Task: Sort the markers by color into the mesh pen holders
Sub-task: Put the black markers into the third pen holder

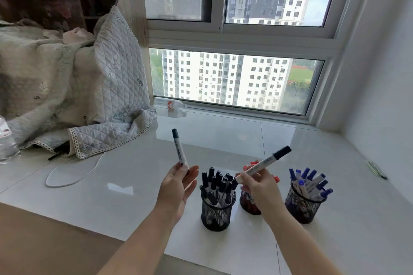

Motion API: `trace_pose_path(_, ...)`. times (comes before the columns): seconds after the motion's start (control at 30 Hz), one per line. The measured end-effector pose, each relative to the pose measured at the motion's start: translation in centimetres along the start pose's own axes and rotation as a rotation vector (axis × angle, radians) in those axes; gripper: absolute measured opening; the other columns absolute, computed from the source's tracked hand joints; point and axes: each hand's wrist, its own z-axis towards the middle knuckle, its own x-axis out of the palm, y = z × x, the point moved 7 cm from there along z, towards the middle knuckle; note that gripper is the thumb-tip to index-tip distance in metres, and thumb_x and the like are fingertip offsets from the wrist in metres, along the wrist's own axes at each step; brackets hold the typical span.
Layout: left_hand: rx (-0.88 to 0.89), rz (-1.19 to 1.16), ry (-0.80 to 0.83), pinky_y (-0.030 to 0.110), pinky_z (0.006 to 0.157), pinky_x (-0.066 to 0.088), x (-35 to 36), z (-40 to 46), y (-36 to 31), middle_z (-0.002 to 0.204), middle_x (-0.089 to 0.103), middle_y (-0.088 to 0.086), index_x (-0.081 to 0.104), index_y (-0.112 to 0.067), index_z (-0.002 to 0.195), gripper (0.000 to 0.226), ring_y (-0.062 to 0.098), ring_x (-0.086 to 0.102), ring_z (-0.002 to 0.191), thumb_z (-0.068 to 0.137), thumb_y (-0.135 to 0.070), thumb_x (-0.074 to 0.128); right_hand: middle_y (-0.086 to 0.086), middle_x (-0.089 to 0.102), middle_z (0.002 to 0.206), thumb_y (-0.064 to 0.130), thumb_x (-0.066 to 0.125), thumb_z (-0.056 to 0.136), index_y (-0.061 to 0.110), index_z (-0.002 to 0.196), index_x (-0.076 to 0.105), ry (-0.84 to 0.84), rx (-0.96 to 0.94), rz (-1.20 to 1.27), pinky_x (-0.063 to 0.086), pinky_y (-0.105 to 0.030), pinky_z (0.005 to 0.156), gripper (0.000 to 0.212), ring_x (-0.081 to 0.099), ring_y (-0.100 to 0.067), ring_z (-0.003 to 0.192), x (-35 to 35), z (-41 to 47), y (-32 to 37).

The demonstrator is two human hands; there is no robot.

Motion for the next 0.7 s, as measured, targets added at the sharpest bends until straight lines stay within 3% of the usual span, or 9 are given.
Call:
trace_pose_path(0.13, 0.013, 0.111, 0.027, 0.029, 0.072, 0.048, 0.6, -0.3, 0.5, 0.086, 0.074, -0.001, 0.052, -0.017, 0.1, 0.009, 0.008, 0.07, 0.081, 0.096, -0.013, 0.045, -0.005, 0.068, 0.083, 0.016, 0.06, 0.089, 0.017, 0.082, 0.061, -0.011, -0.079, -0.24, 0.05, -0.029, 0.072, 0.007, 0.064, -0.018, 0.078, 0.3, -0.8, -1.1)
trace_pose_path(0.27, 0.159, 0.439, -0.03, 0.026, 0.068, 0.047, 0.5, -0.9, -0.1, 0.09, 0.073, -0.002, 0.048, -0.016, 0.096, 0.002, 0.005, 0.069, 0.081, 0.096, -0.016, 0.046, 0.008, 0.067, 0.081, 0.018, 0.063, 0.087, 0.025, 0.081, 0.062, 0.03, -0.07, -0.334, 0.043, -0.015, 0.066, 0.009, 0.062, -0.005, 0.079, 0.8, -0.7, -2.1)
trace_pose_path(0.43, 0.283, 0.639, -0.064, 0.024, 0.058, 0.042, 0.5, -1.5, -0.3, 0.085, 0.073, -0.005, 0.049, -0.019, 0.086, 0.011, 0.002, 0.068, 0.073, 0.095, -0.025, 0.046, 0.003, 0.067, 0.087, 0.02, 0.063, 0.086, 0.026, 0.079, 0.061, 0.103, -0.033, -0.493, 0.042, -0.016, 0.066, 0.009, 0.062, -0.008, 0.081, 1.5, -0.5, -3.7)
trace_pose_path(0.57, 0.323, 0.744, -0.113, 0.03, 0.066, 0.047, 0.0, -1.6, -0.5, 0.081, 0.071, -0.009, 0.058, -0.025, 0.078, 0.027, 0.006, 0.064, 0.075, 0.095, -0.038, 0.043, 0.002, 0.066, 0.078, 0.026, 0.058, 0.089, 0.017, 0.086, 0.062, -0.028, -0.114, -0.464, 0.042, -0.017, 0.062, 0.01, 0.062, -0.011, 0.075, 0.6, -0.5, -2.8)
trace_pose_path(0.7, 0.347, 0.853, -0.149, 0.02, 0.056, 0.038, -0.3, -1.3, -0.4, 0.081, 0.064, -0.001, 0.061, -0.029, 0.072, 0.026, 0.009, 0.053, 0.063, 0.093, -0.038, 0.048, 0.007, 0.06, 0.074, 0.021, 0.055, 0.091, 0.018, 0.097, 0.048, -0.224, -0.259, -0.331, 0.038, -0.011, 0.055, 0.011, 0.058, -0.003, 0.067, -0.7, -1.2, -1.0)
